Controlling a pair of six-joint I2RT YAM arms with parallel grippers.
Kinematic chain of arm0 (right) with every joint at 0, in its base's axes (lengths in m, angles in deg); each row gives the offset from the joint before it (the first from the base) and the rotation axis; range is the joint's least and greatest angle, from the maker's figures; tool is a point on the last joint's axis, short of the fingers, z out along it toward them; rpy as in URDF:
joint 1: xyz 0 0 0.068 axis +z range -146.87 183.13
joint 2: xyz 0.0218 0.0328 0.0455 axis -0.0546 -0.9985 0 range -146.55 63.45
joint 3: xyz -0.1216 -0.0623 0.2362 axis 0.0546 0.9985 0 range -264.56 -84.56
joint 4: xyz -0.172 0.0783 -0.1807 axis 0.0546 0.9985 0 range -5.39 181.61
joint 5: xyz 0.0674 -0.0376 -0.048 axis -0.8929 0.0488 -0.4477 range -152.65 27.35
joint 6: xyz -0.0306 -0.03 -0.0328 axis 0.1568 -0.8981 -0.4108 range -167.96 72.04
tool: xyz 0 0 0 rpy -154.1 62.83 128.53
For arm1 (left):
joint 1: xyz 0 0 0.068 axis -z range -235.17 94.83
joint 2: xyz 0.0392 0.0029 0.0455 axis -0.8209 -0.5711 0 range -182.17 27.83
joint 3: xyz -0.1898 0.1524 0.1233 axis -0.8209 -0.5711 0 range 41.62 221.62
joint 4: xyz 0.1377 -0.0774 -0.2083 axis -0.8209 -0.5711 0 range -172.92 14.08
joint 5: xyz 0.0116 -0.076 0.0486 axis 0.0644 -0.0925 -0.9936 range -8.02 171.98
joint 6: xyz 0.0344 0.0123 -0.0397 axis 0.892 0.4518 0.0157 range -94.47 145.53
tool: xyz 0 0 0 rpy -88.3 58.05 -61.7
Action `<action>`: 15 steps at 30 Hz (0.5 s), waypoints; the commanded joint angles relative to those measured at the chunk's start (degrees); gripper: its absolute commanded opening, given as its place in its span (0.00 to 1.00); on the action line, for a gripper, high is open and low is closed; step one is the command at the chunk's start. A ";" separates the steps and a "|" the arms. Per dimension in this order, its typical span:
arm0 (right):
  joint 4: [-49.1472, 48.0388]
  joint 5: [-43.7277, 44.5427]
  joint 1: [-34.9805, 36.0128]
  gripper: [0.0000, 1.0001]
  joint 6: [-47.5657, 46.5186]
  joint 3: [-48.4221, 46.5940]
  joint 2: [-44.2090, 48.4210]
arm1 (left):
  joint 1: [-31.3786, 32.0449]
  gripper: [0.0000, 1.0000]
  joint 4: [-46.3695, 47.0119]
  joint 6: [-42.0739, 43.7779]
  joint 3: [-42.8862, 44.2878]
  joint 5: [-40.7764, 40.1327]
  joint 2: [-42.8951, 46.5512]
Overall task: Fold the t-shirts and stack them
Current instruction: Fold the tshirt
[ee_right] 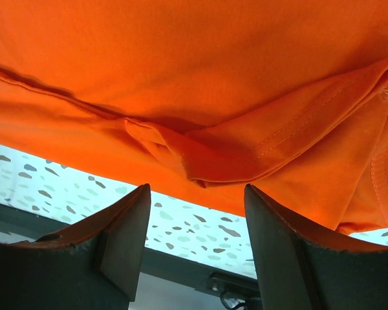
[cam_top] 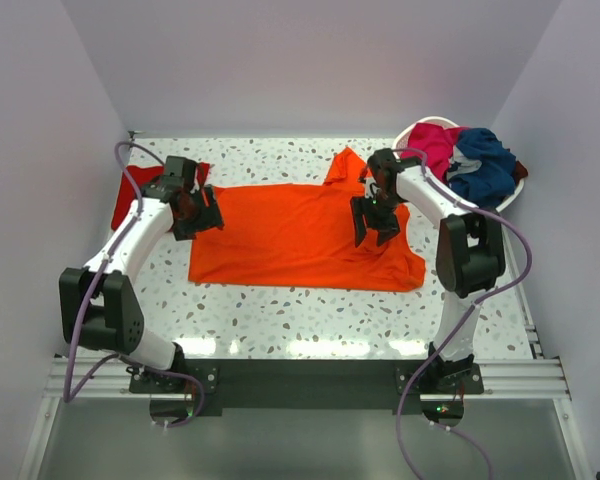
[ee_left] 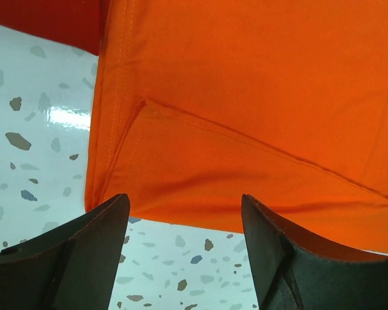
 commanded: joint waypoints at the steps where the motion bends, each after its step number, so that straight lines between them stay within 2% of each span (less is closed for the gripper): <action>1: 1.03 -0.16 0.45 0.64 -1.67 -0.42 3.44 | 0.09 0.75 2.38 -1.27 -0.35 0.93 -1.69; 9: 1.29 0.02 0.54 0.64 -1.58 -0.51 3.35 | 0.01 0.74 4.48 0.93 1.93 -4.79 -7.49; 15: 0.07 -0.51 0.45 0.65 -0.79 1.42 3.62 | 0.01 0.68 6.26 1.98 5.18 -5.92 -12.85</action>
